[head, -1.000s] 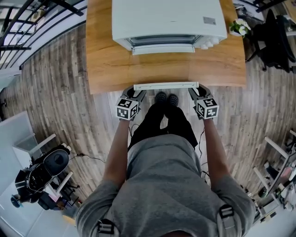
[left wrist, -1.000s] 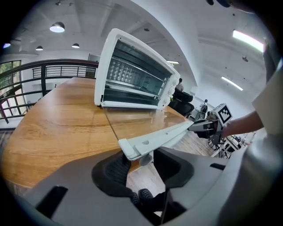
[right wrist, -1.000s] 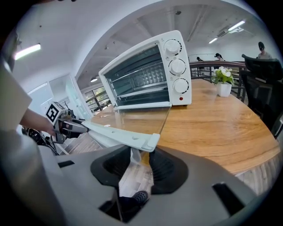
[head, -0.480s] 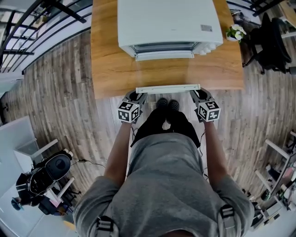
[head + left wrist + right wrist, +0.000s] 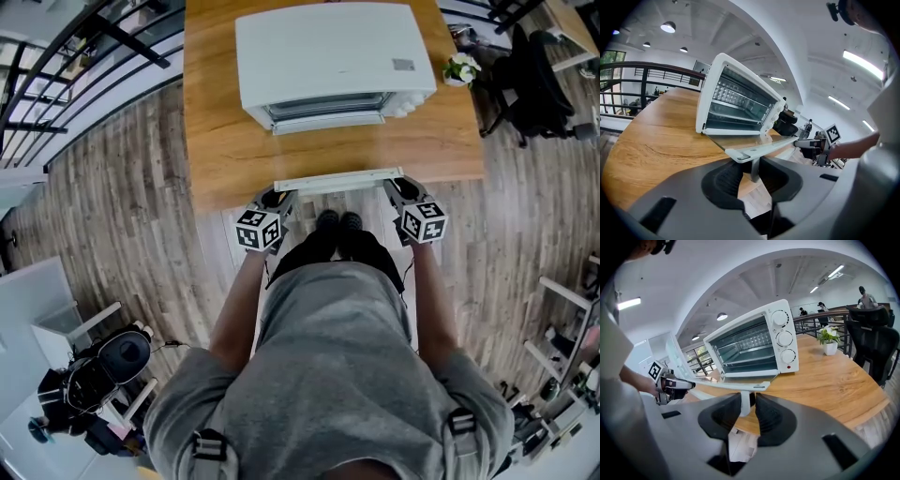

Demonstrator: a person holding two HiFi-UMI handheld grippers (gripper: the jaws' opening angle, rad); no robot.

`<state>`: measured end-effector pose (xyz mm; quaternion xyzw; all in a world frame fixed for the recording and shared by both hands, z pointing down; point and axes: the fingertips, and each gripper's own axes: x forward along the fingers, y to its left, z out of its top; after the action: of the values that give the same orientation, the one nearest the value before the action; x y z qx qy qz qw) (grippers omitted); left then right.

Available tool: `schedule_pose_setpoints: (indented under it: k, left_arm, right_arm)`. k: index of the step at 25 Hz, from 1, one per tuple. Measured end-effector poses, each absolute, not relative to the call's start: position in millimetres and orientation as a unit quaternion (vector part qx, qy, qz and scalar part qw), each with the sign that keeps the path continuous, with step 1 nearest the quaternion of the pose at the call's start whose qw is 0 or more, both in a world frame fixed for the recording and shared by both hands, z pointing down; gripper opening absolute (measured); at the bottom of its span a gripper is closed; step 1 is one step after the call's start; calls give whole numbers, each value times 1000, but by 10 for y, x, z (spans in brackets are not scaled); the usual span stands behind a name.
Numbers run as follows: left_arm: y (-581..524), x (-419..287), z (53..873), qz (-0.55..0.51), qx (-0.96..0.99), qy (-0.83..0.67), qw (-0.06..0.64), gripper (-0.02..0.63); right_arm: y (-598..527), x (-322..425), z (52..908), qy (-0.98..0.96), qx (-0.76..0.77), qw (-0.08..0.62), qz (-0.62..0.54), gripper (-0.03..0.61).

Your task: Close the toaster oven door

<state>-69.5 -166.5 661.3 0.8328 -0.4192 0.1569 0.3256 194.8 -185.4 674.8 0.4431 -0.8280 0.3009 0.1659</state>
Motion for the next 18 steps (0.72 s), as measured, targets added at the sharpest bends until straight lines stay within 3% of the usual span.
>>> schedule_pose_setpoints:
  k: [7, 18]
  left_arm:
    - [-1757, -701, 6425, 125, 844, -403, 329, 118]
    - [-1933, -738, 6147, 97, 862, -381, 319, 129]
  right_arm:
    - [-1950, 1977, 6563, -815, 471, 111, 318, 103]
    - [-2122, 1952, 6293, -811, 479, 79, 326, 104]
